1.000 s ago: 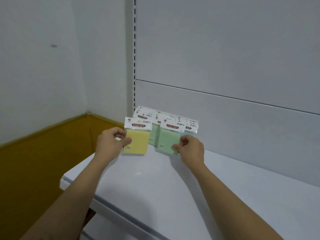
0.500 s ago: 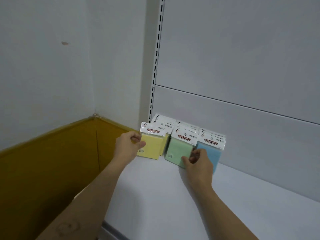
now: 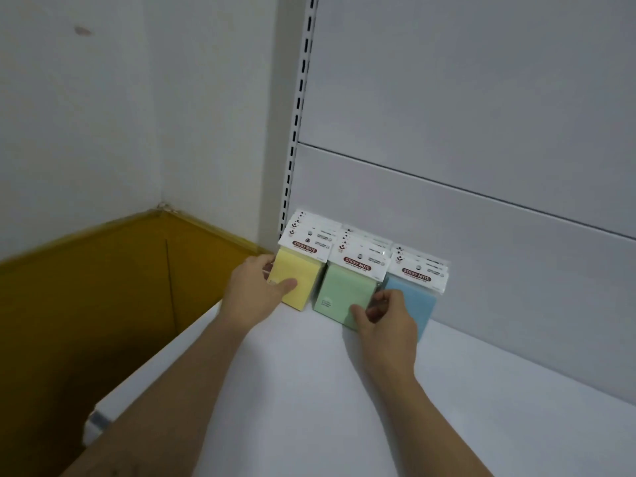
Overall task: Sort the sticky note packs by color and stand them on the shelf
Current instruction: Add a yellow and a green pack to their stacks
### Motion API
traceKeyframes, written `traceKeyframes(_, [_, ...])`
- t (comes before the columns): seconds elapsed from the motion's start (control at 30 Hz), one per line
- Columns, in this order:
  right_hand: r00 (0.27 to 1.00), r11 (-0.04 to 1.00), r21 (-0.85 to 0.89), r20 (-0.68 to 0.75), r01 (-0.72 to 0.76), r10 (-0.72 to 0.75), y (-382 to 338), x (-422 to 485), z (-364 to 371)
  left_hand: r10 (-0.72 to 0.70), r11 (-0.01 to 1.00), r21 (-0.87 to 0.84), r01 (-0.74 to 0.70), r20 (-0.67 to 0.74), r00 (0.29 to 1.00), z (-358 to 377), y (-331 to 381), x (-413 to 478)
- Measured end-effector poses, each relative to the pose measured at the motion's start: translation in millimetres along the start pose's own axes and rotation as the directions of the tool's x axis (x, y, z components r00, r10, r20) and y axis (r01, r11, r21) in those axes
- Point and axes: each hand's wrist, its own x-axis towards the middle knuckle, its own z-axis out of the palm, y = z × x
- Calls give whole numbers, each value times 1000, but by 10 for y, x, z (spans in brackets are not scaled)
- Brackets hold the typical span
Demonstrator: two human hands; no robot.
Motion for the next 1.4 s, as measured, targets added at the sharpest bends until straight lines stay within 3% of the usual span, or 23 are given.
traceKeyframes(0.2, [1000,1000,-21,-7,-14,14,18,7,15,15,996,83,-11,-50,999,46,19,-28])
traceKeyframes(0.4, [1000,998,-68,4,4,-4,-5,5,-22,52,980,192,-54,15,999,3,39,-68])
traceKeyframes(0.57, [998,985,-169,-50,18,-26,-90,-4,-255,133,934,344,-94,-91,987,-51,158,-207])
traceKeyframes(0.7, [975,879,-443,-44,177,-218,-180,-19,-503,385,844,422,-331,-47,922,-35,368,-351])
traceKeyframes(0.8, [951,781,-573,-11,248,-310,-200,26,-785,457,784,444,-434,59,887,23,563,-442])
traceKeyframes(1.0, [972,700,-685,48,201,-232,-98,93,-1446,538,697,422,-579,226,812,218,1080,-655])
traceKeyframes(1.4, [985,672,-741,-120,-4,-126,462,-15,-3111,692,567,222,-793,394,605,1214,2535,-1308])
